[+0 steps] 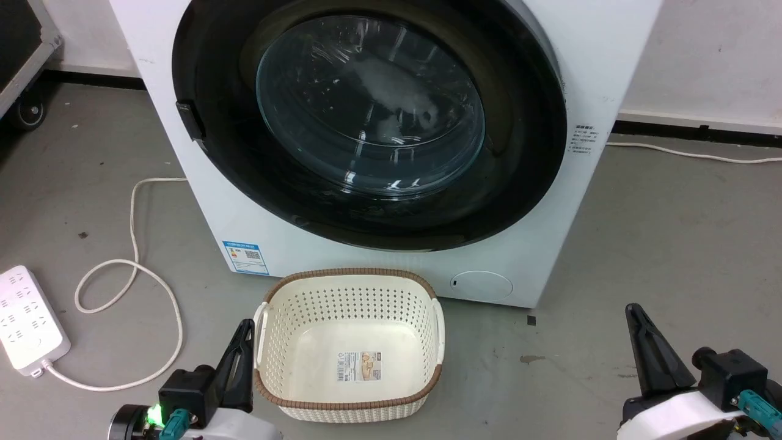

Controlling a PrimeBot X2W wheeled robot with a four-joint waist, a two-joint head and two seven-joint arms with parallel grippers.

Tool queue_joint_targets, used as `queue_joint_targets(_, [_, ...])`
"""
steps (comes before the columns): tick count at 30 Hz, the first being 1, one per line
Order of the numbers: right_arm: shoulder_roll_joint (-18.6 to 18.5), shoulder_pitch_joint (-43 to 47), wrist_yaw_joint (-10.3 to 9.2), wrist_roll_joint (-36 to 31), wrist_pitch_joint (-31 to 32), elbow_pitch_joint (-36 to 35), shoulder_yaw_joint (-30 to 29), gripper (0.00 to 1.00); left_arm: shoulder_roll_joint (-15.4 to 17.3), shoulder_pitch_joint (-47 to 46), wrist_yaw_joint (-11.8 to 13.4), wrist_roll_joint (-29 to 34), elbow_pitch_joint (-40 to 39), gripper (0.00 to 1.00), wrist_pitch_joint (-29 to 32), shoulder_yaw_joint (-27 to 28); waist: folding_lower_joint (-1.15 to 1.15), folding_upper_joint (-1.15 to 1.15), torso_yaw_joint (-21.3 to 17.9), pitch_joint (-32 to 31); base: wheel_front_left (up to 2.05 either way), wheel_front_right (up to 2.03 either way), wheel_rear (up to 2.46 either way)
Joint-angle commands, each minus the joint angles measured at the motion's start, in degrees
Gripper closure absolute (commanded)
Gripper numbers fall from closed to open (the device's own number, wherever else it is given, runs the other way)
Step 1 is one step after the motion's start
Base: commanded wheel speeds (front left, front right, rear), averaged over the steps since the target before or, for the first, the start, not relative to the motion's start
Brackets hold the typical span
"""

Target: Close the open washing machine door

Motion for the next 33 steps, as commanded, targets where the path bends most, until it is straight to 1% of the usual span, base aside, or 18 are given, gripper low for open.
queue_joint_targets(1, [0.1, 0.0, -0.02, -0.5, 0.4, -0.6, 0.2, 1.0, -0.3, -0.5, 0.4, 0.5, -0.4, 1.0, 0.4, 0.1, 0.0, 0.0, -0.1, 0.0, 0.0, 0.0, 0.0])
queue_joint_targets(33, [0.2, -0.1, -0.03, -1.7, 4.1, -2.6, 1.8, 1.0, -0.5, -0.8, 1.5, 1.9, -2.4, 1.0, 4.0, 0.7, 0.0, 0.0, -1.3, -0.4, 0.0, 0.0, 0.0])
